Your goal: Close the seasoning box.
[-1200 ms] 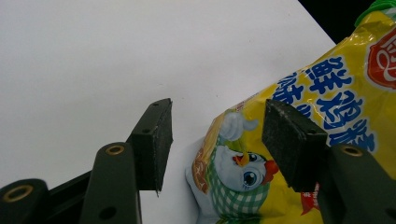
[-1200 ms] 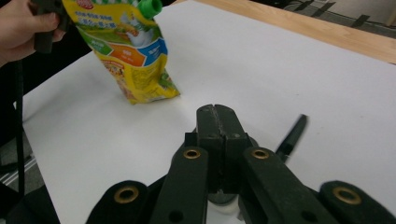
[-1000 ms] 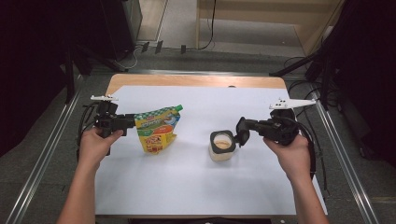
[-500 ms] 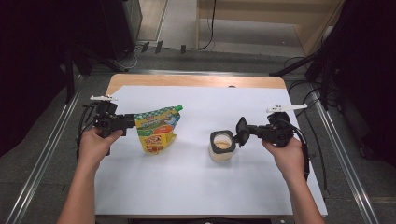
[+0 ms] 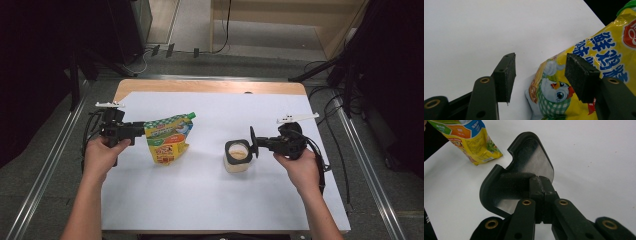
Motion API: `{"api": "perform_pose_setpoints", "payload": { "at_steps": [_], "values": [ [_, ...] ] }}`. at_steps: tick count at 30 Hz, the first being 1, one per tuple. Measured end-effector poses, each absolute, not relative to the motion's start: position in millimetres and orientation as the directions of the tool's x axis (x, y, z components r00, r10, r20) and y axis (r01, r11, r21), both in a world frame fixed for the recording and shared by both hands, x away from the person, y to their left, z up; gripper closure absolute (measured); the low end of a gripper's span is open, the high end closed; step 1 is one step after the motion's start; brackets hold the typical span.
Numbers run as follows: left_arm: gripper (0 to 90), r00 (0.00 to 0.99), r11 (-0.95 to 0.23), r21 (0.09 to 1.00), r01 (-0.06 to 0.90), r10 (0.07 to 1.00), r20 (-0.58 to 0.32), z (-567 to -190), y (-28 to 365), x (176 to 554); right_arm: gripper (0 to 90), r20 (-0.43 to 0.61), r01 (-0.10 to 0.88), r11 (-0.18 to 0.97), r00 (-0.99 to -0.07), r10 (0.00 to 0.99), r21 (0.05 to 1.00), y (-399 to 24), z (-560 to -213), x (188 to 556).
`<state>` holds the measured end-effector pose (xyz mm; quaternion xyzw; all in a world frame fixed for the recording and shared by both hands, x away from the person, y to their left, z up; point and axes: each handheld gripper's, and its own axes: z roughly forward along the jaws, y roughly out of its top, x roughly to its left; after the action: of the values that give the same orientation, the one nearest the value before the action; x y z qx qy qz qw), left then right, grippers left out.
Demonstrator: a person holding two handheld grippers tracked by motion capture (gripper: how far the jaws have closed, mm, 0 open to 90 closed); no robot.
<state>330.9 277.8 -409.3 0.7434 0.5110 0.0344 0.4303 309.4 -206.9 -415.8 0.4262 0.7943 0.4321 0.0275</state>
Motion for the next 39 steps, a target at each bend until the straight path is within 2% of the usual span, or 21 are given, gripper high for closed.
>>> {"api": "perform_pose_setpoints", "payload": {
  "at_steps": [10,20,26,39],
  "values": [
    [43.1,0.476,-0.111,0.675,0.729,0.792,-0.384,-409.9,277.7,331.3,90.0,0.31,0.618,0.293,-0.681,0.664,0.73,-187.1,-414.3,303.3],
    [43.2,0.478,-0.113,0.679,0.726,0.793,-0.378,-409.8,277.1,330.9,90.0,0.301,0.619,0.362,-0.71,0.636,0.697,-165.8,-429.3,302.1],
    [43.1,0.478,-0.114,0.677,0.727,0.792,-0.379,-410.5,277.0,330.9,90.0,0.299,0.614,0.364,-0.715,0.632,0.7,-163.5,-429.2,300.9],
    [42.4,0.478,-0.117,0.675,0.728,0.793,-0.378,-411.1,275.6,331.0,63.0,0.271,0.583,0.311,-0.702,0.659,0.751,-187.8,-426.5,307.2]
  ]
}}
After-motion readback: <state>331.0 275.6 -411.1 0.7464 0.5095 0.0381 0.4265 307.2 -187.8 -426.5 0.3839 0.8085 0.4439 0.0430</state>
